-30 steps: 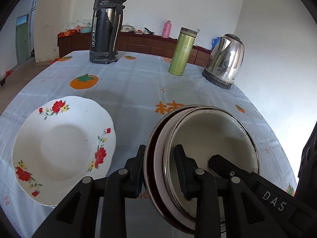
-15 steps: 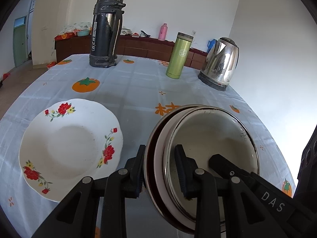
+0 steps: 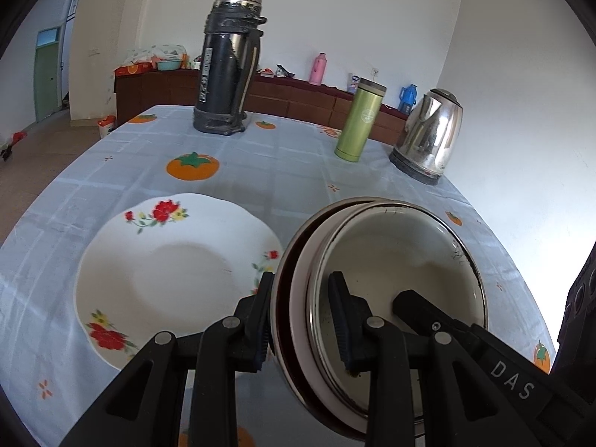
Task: Organize plates and bowls
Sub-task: 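Carry the bowl stack over the stacked red-flower plates with the right gripper, then lower the bowl stack onto the center of the red-flower plates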
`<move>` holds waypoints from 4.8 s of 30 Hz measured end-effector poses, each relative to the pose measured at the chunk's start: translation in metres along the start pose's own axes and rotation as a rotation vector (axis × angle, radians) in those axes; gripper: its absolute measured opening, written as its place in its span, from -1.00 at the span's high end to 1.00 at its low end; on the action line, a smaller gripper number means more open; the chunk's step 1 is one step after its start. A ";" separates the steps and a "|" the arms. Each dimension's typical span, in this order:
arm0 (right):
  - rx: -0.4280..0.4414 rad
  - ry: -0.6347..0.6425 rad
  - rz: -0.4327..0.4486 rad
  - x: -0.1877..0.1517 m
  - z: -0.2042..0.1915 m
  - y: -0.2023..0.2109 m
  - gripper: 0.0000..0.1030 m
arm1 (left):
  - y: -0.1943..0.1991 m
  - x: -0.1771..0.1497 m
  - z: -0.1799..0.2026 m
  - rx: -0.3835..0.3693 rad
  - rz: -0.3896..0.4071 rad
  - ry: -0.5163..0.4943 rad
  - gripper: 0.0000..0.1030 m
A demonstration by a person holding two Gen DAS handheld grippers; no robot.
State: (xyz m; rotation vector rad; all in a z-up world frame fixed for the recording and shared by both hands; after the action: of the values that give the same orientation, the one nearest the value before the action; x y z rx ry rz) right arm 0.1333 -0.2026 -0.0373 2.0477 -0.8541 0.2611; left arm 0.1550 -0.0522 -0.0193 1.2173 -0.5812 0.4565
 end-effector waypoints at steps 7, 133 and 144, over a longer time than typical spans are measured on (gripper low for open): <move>0.008 0.014 0.002 -0.004 -0.018 -0.007 0.39 | 0.005 0.006 -0.017 0.003 0.010 0.018 0.39; -0.047 0.141 -0.100 -0.009 -0.096 -0.103 0.38 | -0.021 0.030 -0.126 0.090 -0.054 0.209 0.43; -0.009 0.164 -0.056 -0.011 -0.100 -0.105 0.37 | -0.019 0.031 -0.128 0.125 -0.032 0.195 0.43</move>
State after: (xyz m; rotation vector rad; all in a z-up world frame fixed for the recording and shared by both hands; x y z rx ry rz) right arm 0.2073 -0.0780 -0.0516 2.0071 -0.6953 0.3881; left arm 0.2121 0.0659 -0.0434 1.2825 -0.3704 0.5839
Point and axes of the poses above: each gripper's, at about its wrist camera, not at the fingertips, and y roughly against the way its jaws point, z to its right, x to its top, the point moved 4 cm from there along -y, roughly the way its jaws point, and after that the axes turned 10 degrees about -z, right-handed, at the moved point
